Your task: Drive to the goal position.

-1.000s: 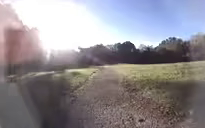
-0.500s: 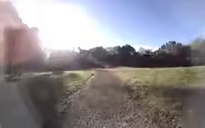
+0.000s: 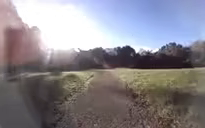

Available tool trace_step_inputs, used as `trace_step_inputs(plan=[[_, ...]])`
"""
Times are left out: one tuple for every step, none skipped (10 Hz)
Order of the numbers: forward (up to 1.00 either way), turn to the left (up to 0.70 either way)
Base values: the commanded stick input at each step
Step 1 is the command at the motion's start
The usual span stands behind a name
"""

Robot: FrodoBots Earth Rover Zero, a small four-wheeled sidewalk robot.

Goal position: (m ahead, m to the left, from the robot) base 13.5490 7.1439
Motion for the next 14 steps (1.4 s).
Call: trace_step_inputs(plan=[[0.50,0.00],[0.50,0.00],[0.50,0.00],[0.50,0.00],[0.50,0.00],[0.50,0.00],[0.50,0.00],[0.50,0.00],[0.50,0.00],[0.50,0.00],[0.50,0.00],[0.50,0.00],[0.50,0.00],[0.50,0.00]])
